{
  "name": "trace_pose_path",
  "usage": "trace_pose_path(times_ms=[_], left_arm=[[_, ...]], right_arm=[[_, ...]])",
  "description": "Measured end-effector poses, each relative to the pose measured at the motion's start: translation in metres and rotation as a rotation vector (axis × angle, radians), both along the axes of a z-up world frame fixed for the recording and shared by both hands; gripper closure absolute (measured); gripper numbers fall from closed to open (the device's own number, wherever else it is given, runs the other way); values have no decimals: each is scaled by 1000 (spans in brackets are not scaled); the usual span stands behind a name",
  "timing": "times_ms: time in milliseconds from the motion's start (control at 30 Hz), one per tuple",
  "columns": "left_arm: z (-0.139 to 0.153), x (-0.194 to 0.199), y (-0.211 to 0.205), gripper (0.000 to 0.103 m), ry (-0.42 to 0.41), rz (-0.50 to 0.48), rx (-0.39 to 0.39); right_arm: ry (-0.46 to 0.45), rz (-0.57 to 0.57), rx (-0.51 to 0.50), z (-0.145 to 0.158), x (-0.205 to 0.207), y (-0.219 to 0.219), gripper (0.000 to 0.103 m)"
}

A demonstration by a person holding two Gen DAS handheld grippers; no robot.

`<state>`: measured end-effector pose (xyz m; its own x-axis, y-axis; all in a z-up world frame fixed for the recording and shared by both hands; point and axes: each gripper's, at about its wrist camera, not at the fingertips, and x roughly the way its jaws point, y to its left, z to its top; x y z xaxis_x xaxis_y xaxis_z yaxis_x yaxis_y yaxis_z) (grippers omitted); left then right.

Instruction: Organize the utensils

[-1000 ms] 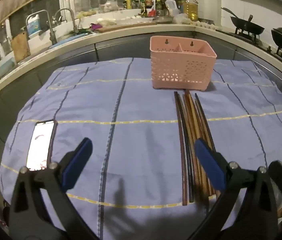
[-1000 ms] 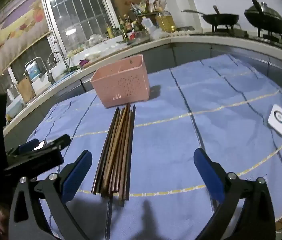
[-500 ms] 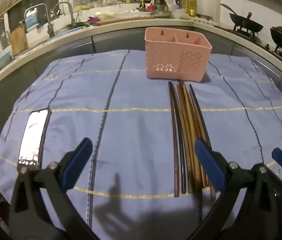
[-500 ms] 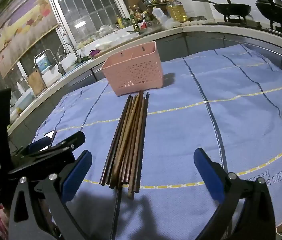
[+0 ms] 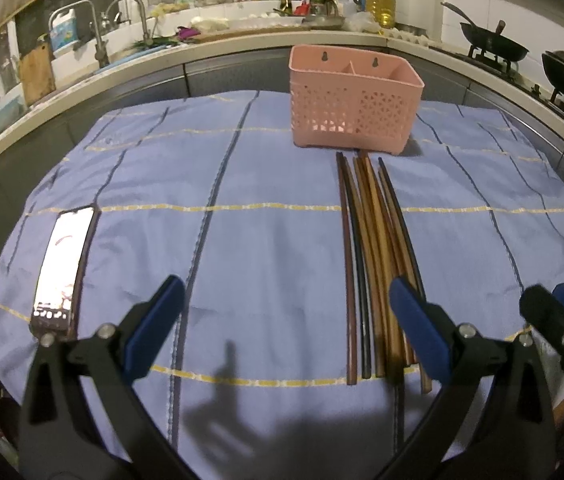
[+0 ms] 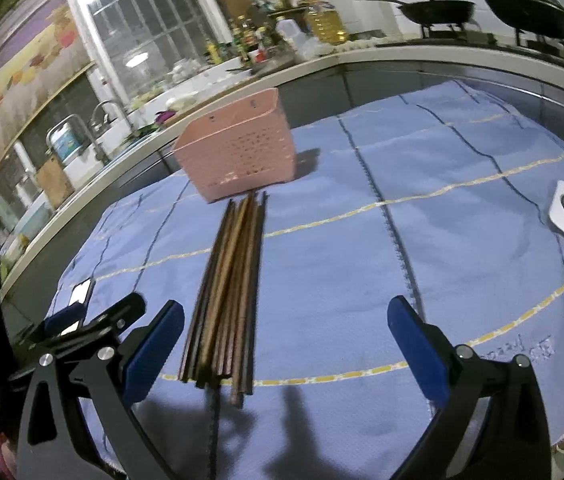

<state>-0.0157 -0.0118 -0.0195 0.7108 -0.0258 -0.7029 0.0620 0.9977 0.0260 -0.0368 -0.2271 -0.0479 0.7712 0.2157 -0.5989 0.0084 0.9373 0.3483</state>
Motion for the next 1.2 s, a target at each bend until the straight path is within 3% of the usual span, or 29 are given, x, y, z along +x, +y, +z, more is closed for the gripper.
trace_pose_path(times_ms=[433, 800, 1200], left_arm=[[-6, -11, 4, 5, 23, 13, -16], [0, -25, -2, 5, -21, -24, 9], [3, -27, 3, 5, -35, -16, -37]], right_arm=[[-8, -25, 6, 2, 0, -6, 3], [-19, -22, -3, 5, 0, -7, 3], [-28, -17, -14, 7, 1, -4, 3]])
